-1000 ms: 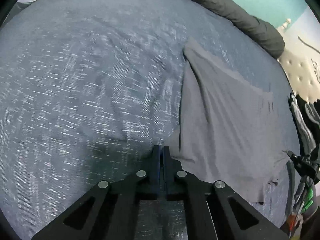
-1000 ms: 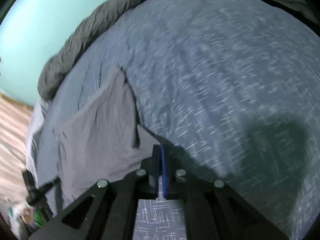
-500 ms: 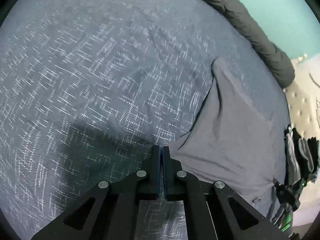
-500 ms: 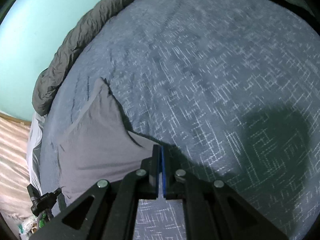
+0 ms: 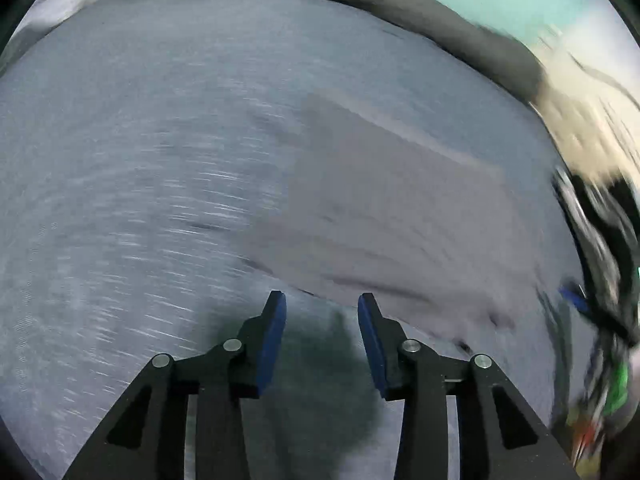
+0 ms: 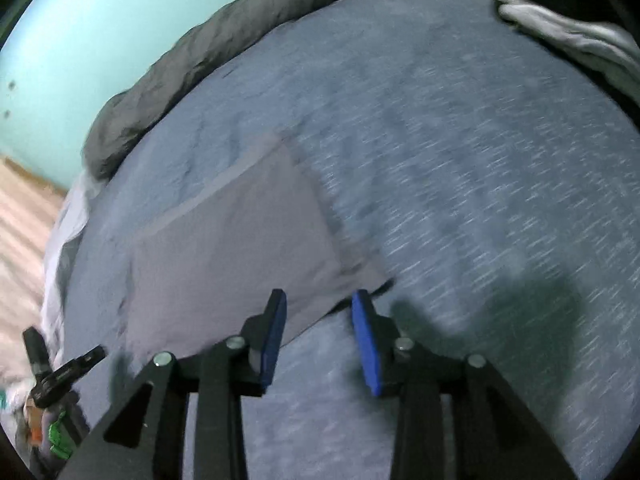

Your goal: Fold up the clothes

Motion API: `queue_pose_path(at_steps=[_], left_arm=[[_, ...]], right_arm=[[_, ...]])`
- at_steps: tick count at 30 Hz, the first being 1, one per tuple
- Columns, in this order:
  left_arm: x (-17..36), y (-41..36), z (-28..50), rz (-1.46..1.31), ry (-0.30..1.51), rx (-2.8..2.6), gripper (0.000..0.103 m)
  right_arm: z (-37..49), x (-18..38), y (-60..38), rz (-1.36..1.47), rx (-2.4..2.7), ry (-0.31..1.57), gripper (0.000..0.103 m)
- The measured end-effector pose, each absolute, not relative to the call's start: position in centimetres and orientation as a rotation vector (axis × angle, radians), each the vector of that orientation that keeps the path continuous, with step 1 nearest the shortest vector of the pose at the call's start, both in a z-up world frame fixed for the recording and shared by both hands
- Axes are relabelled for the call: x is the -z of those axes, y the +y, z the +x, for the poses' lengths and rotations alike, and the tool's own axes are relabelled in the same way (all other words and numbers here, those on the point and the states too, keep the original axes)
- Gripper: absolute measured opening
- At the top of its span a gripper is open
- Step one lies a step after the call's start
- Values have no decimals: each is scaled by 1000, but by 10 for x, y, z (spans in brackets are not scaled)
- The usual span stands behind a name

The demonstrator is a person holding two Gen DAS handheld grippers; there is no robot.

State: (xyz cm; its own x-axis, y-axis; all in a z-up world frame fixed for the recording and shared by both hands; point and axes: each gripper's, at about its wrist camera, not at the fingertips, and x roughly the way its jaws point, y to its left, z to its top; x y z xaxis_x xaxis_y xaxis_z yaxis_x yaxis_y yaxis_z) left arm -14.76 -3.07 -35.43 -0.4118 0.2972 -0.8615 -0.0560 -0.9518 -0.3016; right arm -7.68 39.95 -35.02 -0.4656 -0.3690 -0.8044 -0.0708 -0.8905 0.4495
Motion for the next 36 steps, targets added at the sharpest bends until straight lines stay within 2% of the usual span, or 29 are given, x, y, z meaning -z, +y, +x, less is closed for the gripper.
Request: queue_pose_path(at_steps=[3,6,13,14,17,19,20,21,22,28,34,36], left_arm=[[352,23,-138,-1504,-116,-2351,41],[355,61,-135,-1474,9,-2303,41],[372,82,-147,-1498,94,-2265,41],[376,82,-150,-1511,106,-2262,36],[386,80,-155,-1531,125,-2256,19],[390,78,-158,-1533,124,-2255,8],[390,76,-159,-1530,115,-2256,5],[390,74,-161,-1527,107,-2256,3],[388,73,-161,-1520,98,-2254,3],[369,55,-163,-1466,14,-2282,3],[362,45,-161,-1480,3,-2296,3],[366,45,-159,-1505,12,-2287,3]], right_arm=[[-68,353,360,1525,2371,-562,34],[-65,357,324,1531,2315,-491,34],[-89,373,272,1589,2258,-343,34],[-90,376,269,1604,2252,-322,34],[-91,386,266,1635,2248,-285,27],[-92,387,268,1634,2254,-292,14],[-92,388,269,1632,2258,-296,11],[-92,388,269,1624,2257,-300,4],[-91,387,269,1616,2256,-293,3],[-91,372,264,1563,2256,-233,1],[-88,358,259,1523,2248,13,1],[-88,364,259,1543,2231,38,1]])
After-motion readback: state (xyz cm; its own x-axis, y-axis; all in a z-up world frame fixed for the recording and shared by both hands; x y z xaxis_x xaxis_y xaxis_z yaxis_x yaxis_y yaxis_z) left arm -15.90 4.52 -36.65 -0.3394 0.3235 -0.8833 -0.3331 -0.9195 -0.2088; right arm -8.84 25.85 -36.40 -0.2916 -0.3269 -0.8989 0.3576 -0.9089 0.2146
